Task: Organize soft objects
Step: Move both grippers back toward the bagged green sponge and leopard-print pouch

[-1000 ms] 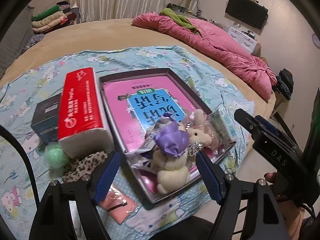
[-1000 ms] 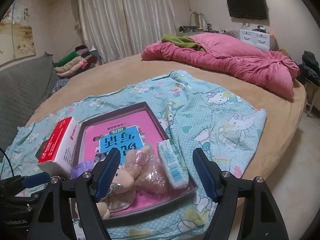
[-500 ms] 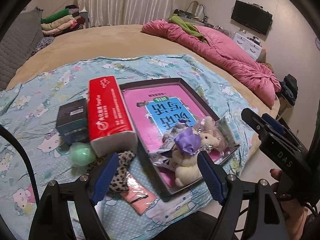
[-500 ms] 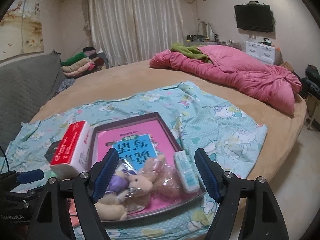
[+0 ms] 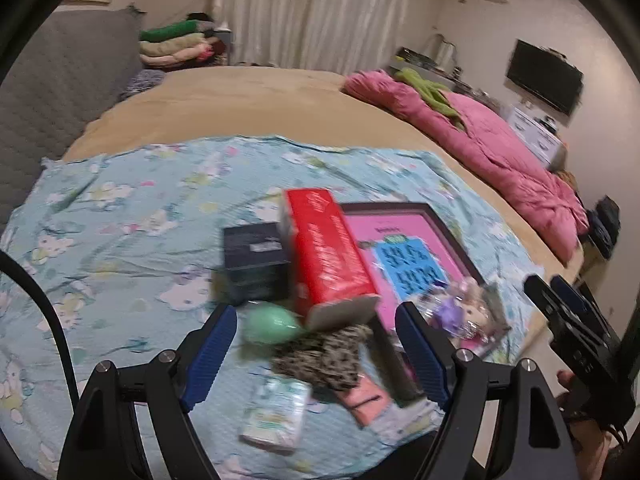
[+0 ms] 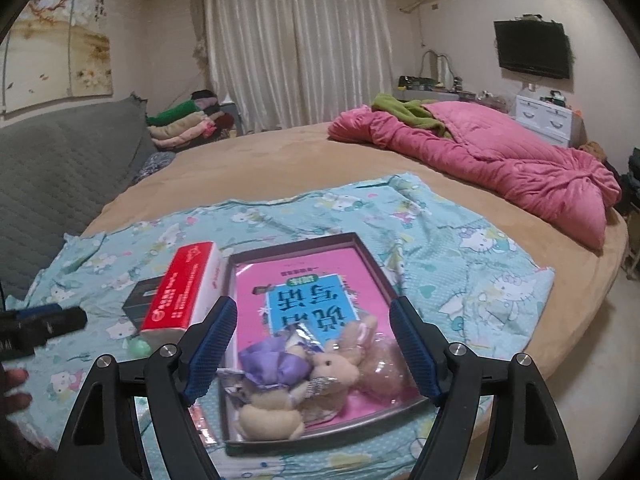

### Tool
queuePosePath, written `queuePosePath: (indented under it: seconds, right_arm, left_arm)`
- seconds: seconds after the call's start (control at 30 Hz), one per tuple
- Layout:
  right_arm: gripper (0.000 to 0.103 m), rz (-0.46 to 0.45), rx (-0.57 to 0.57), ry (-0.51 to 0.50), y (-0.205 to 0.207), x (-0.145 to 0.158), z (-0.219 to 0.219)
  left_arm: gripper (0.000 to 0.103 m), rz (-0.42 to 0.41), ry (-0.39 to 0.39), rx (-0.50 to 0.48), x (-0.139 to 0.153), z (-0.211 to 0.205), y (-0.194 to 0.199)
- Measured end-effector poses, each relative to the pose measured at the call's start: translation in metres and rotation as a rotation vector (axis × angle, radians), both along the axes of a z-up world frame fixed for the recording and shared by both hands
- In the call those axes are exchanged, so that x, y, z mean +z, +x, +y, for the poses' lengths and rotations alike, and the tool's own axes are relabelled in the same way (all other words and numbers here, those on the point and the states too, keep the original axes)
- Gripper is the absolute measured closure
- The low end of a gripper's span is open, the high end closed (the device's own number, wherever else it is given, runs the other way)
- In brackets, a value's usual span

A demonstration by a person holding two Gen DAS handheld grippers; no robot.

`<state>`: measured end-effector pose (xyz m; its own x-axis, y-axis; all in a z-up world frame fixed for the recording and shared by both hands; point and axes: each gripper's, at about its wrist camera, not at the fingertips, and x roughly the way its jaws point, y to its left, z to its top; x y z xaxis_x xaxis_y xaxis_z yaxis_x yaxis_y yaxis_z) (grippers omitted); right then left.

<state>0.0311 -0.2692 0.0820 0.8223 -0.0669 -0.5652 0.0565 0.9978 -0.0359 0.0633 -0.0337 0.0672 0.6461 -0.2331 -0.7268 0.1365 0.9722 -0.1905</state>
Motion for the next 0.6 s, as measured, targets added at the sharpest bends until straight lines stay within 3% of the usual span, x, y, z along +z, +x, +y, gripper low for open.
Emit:
queuePosePath:
  seconds: [0.3,0.6]
  right_arm:
    - [0.023,0.013,0.069,0.012,0.0,0.004,0.03]
    - [0.023,0.043,0.147,0.001,0.0,-0.001,0.065]
  left_arm:
    - [0.022,0.0,-0.032,0.099,0.002,0.052,0.002]
    - [0.022,0.016,-0.05,0.147,-0.008,0.079,0.003]
